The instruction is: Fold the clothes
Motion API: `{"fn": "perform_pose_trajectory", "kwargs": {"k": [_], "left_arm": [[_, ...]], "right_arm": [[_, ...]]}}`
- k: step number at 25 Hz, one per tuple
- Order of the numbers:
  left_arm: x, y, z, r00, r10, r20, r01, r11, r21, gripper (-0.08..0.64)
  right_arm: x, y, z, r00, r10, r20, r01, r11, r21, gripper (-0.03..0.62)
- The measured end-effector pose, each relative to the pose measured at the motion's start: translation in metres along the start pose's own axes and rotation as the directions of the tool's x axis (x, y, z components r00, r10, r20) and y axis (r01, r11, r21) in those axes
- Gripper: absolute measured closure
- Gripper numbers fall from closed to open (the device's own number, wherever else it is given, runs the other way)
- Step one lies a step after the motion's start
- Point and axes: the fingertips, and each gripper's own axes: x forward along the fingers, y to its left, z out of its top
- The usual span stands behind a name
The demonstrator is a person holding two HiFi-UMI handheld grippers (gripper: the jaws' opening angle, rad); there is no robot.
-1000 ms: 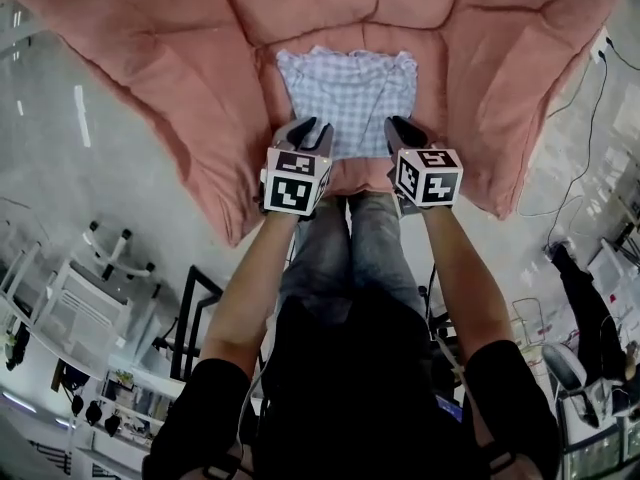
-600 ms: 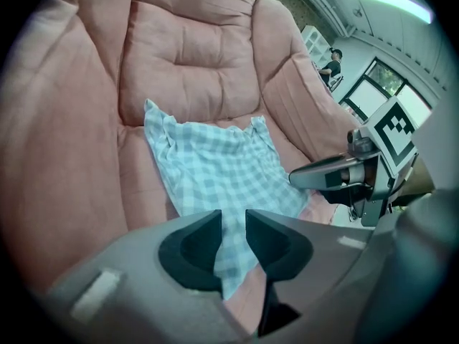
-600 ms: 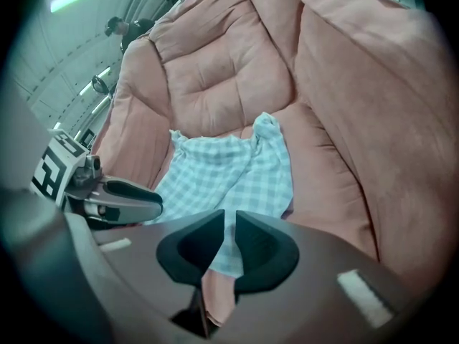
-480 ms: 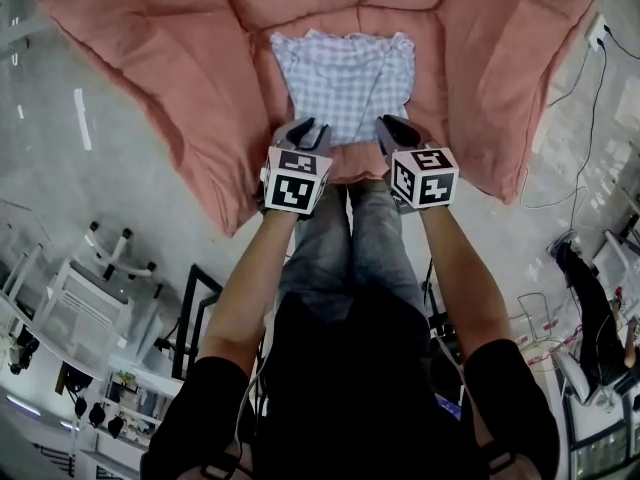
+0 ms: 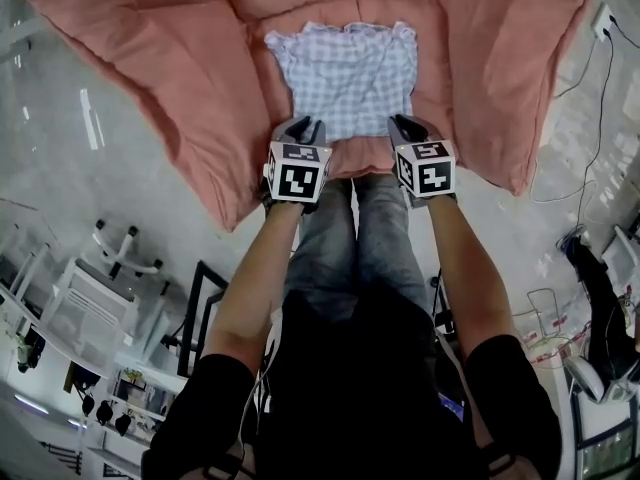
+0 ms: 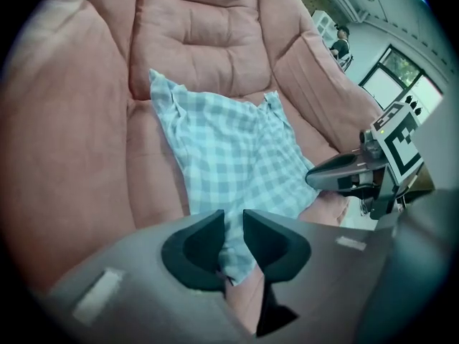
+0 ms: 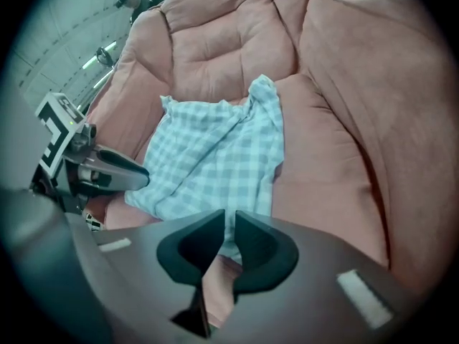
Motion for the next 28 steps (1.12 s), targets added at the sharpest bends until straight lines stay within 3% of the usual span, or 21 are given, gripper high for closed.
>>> {"fn": "perform_pose_trajectory", "kwargs": {"k": [5, 11, 18, 22, 25, 28], "left_arm": [[0.0, 0.0, 0.007, 1.0, 0.002, 0.017, -0.002, 1.0, 0.01, 0.468], [-0.017, -0.019, 0.016, 0.992, -0.098, 0.076, 0.098, 0.995, 0.003, 0.413], [-0.1, -0.047, 0.038, 0.973, -0.179, 0.148, 0.178, 0.984, 0.017, 0.414], [-0.154, -0.043, 0.087, 0.95, -0.18, 0.254, 0.16, 0.982, 0.096, 0.433], [-0.21, -0.041, 0.106, 0.932, -0.167, 0.321, 0.141, 0.985, 0.103, 0.469], [-0.259, -0.039, 0.135, 0.9, -0.151, 0.409, 0.113, 0.987, 0.115, 0.515]], "right_arm": [[-0.004, -0.007, 0.001, 1.0, -0.011, 0.019, 0.01, 0.999, 0.032, 0.554], [-0.027, 0.003, 0.011, 0.996, 0.003, 0.091, -0.008, 0.998, 0.062, 0.549], [-0.108, 0.043, 0.036, 0.982, 0.016, 0.186, -0.027, 0.998, 0.06, 0.552], [-0.154, 0.06, 0.092, 0.946, 0.027, 0.322, -0.039, 0.999, 0.032, 0.554], [-0.206, 0.076, 0.115, 0.921, 0.02, 0.39, -0.038, 0.999, 0.038, 0.559], [-0.25, 0.081, 0.147, 0.883, 0.012, 0.47, -0.029, 0.999, 0.029, 0.573]]}}
